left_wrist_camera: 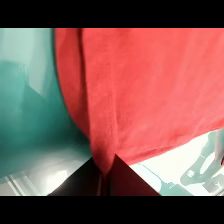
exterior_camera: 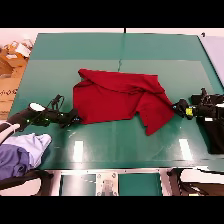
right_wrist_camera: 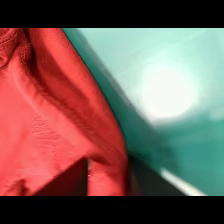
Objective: Fold the shirts.
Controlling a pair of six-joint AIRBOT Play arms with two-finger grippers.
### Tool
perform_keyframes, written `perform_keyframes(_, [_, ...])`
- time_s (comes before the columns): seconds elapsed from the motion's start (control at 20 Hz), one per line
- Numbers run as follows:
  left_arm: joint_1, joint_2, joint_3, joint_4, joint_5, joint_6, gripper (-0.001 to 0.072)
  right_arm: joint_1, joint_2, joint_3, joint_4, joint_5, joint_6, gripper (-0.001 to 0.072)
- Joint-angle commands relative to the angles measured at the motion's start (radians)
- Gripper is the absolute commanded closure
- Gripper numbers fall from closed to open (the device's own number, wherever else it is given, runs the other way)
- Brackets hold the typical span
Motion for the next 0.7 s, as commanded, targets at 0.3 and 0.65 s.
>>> perform_keyframes(0.3, [-0.003, 0.035, 0.127, 0.144, -0.045, 0.018, 0.0686, 0.017, 0.045, 0.059, 0.088, 0.150, -0.020, 0.0692])
perform_keyframes(0.65, [-0.003, 0.337, 0.750, 0.370, -0.342, -0.023, 0.0685, 0.055, 0.462, 0.421, 0.583, 0.368, -0.026, 0.0692])
